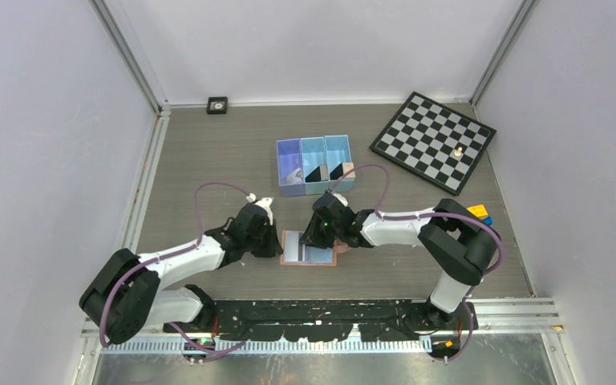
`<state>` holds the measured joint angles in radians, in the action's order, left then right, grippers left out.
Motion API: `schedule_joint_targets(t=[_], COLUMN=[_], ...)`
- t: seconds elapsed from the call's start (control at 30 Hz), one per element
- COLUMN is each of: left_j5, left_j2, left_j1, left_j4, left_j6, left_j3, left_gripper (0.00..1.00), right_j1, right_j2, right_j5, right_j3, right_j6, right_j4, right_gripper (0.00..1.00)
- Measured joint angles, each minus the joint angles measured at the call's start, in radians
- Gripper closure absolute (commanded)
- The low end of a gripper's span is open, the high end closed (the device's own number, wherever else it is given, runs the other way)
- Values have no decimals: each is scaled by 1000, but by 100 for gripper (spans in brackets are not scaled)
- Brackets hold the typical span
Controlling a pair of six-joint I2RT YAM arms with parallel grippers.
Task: Put the credit cards into the card holder
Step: Insert the credit card into the card holder, then pick up the credit card from the storage box.
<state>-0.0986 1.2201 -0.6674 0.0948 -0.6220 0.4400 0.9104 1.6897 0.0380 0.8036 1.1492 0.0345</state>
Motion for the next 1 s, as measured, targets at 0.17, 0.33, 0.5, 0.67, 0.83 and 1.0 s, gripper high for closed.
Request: schedule_joint_targets(t=[0.17, 0.33, 0.5, 0.67, 0.83, 1.0], left_j5=[-2, -3, -3, 1, -22, -114], left_j2=[0, -3, -49, -149, -195, -167], left_j1=[0, 0, 0, 10, 81, 193], left_j4=[-9, -10, 19, 137, 298, 375], left_j6=[-6, -7, -7, 6, 55, 101], left_j3=[-4, -5, -5, 44, 227, 387], left_gripper=[100, 88, 59, 19, 12, 10], right_j1=[12, 16, 15, -83, -301, -386], right_j2=[21, 10, -106, -279, -314, -225], right_j5=[-3, -31, -116, -172, -167, -164], right_j3=[29, 35, 53, 127, 246, 386], right_j6=[-11, -29, -109, -244, -400, -528], right_j4=[-16, -47, -210, -381, -508, -605], right_gripper=[76, 69, 48, 33, 28, 23])
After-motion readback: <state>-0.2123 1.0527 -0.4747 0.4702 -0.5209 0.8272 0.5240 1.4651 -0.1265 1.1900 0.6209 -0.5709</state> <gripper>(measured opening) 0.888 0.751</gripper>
